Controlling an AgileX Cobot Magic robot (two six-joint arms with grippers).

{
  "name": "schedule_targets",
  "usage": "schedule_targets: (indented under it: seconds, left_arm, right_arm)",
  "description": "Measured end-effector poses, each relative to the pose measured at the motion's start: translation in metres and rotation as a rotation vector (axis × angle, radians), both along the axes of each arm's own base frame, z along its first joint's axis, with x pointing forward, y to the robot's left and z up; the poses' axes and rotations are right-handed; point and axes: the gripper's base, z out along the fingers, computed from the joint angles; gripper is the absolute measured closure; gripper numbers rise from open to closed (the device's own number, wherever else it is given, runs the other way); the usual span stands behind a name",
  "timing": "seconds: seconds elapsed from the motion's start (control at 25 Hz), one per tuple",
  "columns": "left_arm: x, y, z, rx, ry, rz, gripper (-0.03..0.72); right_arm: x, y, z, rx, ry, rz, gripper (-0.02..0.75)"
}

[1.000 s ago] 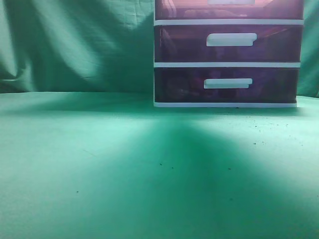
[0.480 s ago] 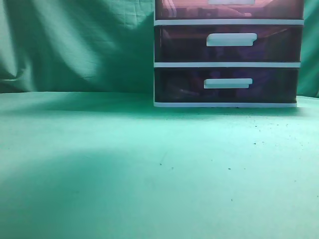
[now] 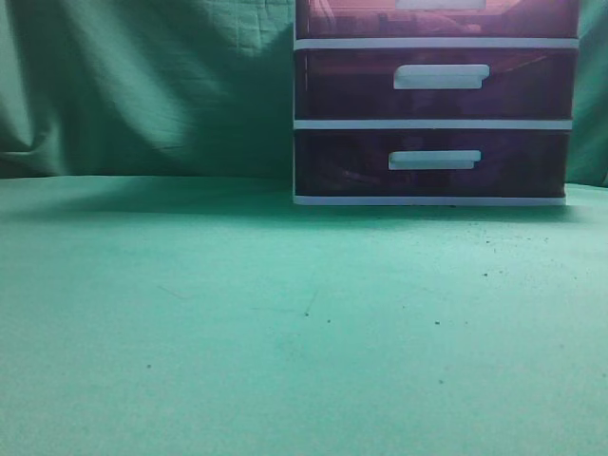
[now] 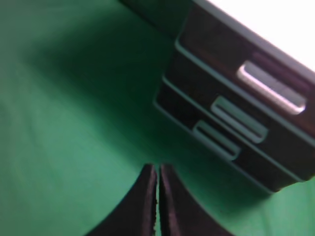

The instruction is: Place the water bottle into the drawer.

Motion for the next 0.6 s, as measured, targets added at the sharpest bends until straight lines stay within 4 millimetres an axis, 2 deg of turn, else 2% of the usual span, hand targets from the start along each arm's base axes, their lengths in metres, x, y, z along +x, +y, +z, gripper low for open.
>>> schedule_targets:
  seconds: [0.12, 0.2, 0.36, 0.6]
  left_arm:
    - [-0.017, 0.016, -0.023, -0.031, 0.012, -0.017, 0.688]
    - [-0.028, 0.026, -0.039, -0.056, 0.019, -0.027, 0.688]
    - [-0.046, 0.045, -0.068, -0.109, 0.003, -0.041, 0.688]
    - [-0.06, 0.06, -0.099, -0.186, -0.059, -0.052, 0.688]
  right_arm:
    - [-0.029, -0.005, 0.002, 0.086, 0.072, 0.095, 0.738]
    - [-0.05, -0.007, -0.004, 0.146, 0.112, 0.188, 0.738]
    - [-0.085, -0.011, -0.031, 0.243, 0.158, 0.354, 0.738]
    - [-0.119, -0.02, -0.074, 0.395, 0.128, 0.47, 0.738]
